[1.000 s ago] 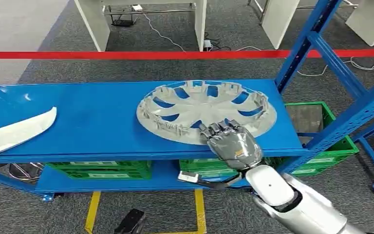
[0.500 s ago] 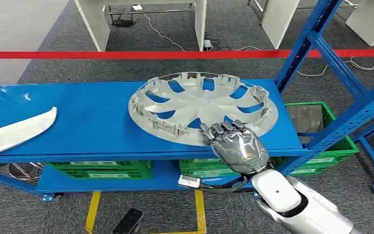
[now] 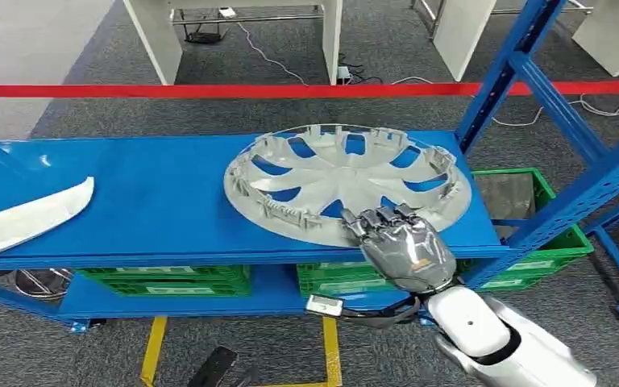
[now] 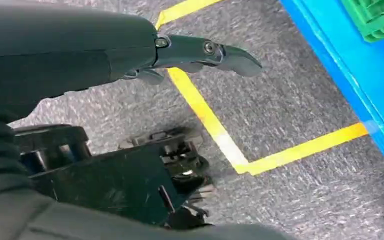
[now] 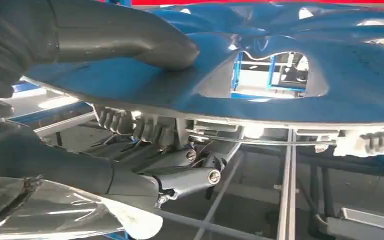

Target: Take the parts from the cabinet and place them on the table.

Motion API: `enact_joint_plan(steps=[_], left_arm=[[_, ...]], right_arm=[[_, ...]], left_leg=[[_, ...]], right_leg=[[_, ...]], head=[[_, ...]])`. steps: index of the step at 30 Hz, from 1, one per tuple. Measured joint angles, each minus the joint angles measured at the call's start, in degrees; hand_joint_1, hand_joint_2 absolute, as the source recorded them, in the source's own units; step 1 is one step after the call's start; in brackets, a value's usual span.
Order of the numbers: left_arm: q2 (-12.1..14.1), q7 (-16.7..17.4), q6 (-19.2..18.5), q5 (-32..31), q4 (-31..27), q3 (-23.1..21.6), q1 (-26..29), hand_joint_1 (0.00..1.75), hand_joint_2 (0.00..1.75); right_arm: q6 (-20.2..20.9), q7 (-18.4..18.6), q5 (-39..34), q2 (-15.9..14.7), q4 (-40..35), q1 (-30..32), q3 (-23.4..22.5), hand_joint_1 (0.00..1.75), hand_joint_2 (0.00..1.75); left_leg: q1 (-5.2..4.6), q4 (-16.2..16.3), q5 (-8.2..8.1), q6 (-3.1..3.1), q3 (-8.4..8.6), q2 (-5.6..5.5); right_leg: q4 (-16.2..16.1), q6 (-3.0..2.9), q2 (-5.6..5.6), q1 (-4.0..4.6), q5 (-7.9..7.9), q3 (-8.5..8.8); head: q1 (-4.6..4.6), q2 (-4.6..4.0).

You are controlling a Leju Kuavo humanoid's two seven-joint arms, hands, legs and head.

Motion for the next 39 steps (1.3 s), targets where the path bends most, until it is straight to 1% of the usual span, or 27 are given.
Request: enact_joint_plan(steps=[2, 4, 6, 9, 16, 28, 32, 36, 39], left_arm=[[-0.07, 0.18, 1.71, 0.2, 0.0, 0.48, -0.02, 0.0, 1.75], [-0.09, 0.37, 2.32, 0.35, 0.0, 0.92, -0.01, 0.0, 1.75], [-0.39, -0.59, 2.85, 0.96, 0.0, 1.14, 0.02, 0.0, 1.75], [-0.52, -1.44, 1.65, 0.09, 0.0, 1.42, -0.11, 0.0, 1.75], [-0.52, -1.05, 0.22, -1.55, 0.0, 1.42, -0.4, 0.0, 1.75], [-0.57, 0.42, 0.09, -2.58, 0.0, 1.42, -0.36, 0.0, 1.75], [-0.74, 0.44, 2.1, -2.23, 0.0, 1.42, -0.14, 0.0, 1.75], [-0.77, 0.44, 3.26, -1.71, 0.0, 1.59, -0.01, 0.0, 1.75], [-0.74, 0.5, 3.59, -1.62, 0.0, 2.12, 0.05, 0.0, 1.75]], right_arm=[[0.02, 0.04, 0.0, -0.04, 0.0, 0.02, 0.02, 1.75, 1.75], [0.02, 0.13, 0.0, -0.11, 0.0, 0.06, 0.04, 1.75, 1.75], [0.04, 0.53, 0.0, -0.28, -0.02, 0.13, 0.07, 1.75, 1.75], [0.04, 0.37, 0.04, -0.52, -0.15, 0.29, 0.09, 1.75, 1.75], [0.07, -0.24, 0.02, -0.52, -0.13, 0.34, 0.09, 1.75, 1.75], [-0.17, -0.5, 0.02, -0.52, -0.15, 0.73, 0.09, 1.75, 1.75], [-0.55, -0.46, -0.13, -0.55, -1.05, 1.62, 0.09, 1.75, 1.75], [-0.52, -2.25, -3.8, -0.98, -2.71, 2.95, 0.09, 1.75, 1.75], [-0.5, -2.75, -4.72, -1.79, -4.06, 4.41, 0.09, 1.75, 1.75]], left_leg=[[0.0, 0.0, 0.0, 0.0, 0.0, 0.0], [0.0, 0.0, 0.0, 0.0, 0.0, 0.0], [0.0, 0.0, 0.0, 0.0, 0.0, 0.0], [0.0, 0.0, 0.0, 0.0, 0.0, 0.0], [0.0, 0.0, 0.0, 0.0, 0.0, 0.0], [0.0, 0.0, 0.0, 0.0, -0.01, 0.0], [0.0, 0.0, 0.0, 0.0, -0.01, 0.0], [0.0, 0.0, -0.01, 0.0, -0.01, 0.0], [0.0, 0.0, -0.01, 0.0, -0.02, -0.01]], right_leg=[[0.0, 0.0, 0.01, 0.0, 0.0, 0.0], [0.0, 0.0, 0.01, 0.0, 0.0, -0.01], [0.0, 0.0, 0.0, 0.0, 0.0, -0.01], [0.0, 0.0, 0.02, 0.0, 0.0, -0.01], [0.0, 0.0, 0.01, 0.0, 0.0, 0.0], [0.0, 0.0, 0.01, 0.0, 0.0, 0.0], [0.0, 0.0, 0.0, 0.0, -0.01, -0.01], [0.0, 0.0, 0.0, 0.0, -0.01, -0.01], [0.0, 0.0, -0.02, 0.0, -0.02, -0.01]], head=[[0.0, 0.0], [0.0, 0.0], [0.0, 0.0], [-0.02, 0.0], [0.0, 0.0], [0.0, 0.0], [0.0, 0.0], [-0.02, 0.0], [0.0, 0.0]])
